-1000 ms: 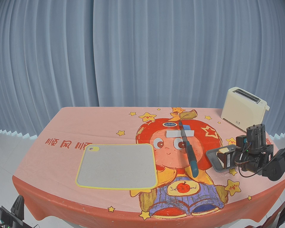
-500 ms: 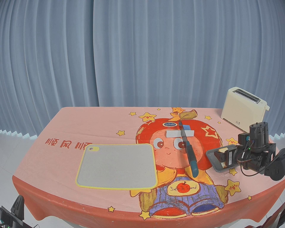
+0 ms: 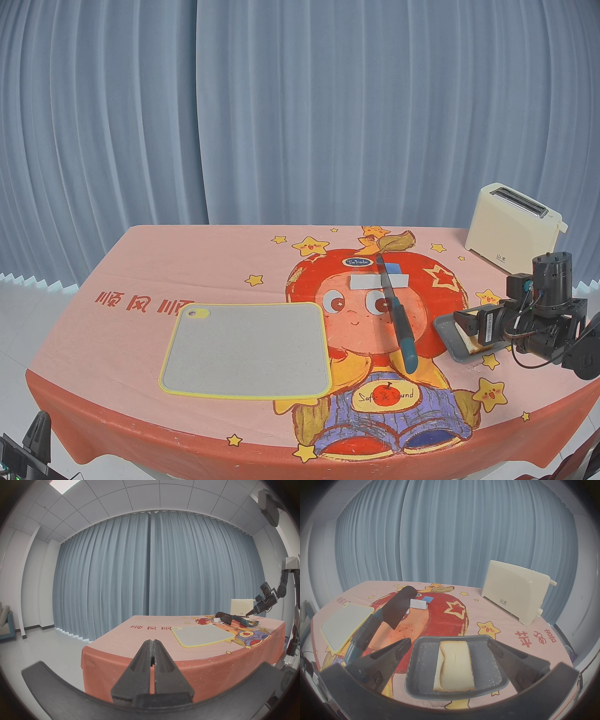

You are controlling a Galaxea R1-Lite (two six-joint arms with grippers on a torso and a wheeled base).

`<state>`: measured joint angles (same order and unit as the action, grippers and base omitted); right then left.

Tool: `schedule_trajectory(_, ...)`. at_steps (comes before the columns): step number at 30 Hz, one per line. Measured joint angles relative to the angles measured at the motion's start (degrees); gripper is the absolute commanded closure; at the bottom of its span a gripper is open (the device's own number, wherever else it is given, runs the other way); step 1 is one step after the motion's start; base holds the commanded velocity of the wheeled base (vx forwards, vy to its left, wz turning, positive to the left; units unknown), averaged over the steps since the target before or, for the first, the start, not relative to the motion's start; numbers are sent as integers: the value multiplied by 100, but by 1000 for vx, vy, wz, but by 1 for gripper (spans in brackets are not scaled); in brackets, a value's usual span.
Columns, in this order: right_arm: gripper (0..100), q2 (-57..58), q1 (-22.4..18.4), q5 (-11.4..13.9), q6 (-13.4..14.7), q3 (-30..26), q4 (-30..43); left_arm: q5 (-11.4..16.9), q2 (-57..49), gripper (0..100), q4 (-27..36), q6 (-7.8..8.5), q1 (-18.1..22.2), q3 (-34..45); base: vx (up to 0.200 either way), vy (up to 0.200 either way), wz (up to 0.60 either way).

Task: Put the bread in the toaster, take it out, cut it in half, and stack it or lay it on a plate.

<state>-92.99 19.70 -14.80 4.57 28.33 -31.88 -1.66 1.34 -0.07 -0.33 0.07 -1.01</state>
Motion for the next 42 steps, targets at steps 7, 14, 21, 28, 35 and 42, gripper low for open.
schedule_trajectory(7, 0, 115, 80, 2, -1, -41, -2, 2, 0, 100, 0, 0, 0, 0, 0, 0, 0)
schedule_trajectory(14, 0, 195, 77, -2, 11, -35, -2, 2, 0, 100, 0, 0, 0, 0, 0, 0, 0)
schedule_trajectory(21, 0, 358, 48, 73, 16, -9, -2, 0, 0, 100, 0, 0, 0, 0, 0, 0, 0)
schedule_trajectory(28, 0, 619, 0, 74, 2, 11, 35, -1, 0, 100, 0, 0, 0, 0, 0, 0, 0)
schedule_trajectory(35, 0, 807, -27, 115, 11, 33, 87, 0, 0, 100, 0, 0, 0, 0, 0, 0, 0)
schedule_trajectory(42, 0, 864, -63, 128, 108, -20, 9, 0, 0, 100, 0, -2, 0, 0, 0, 0, 0)
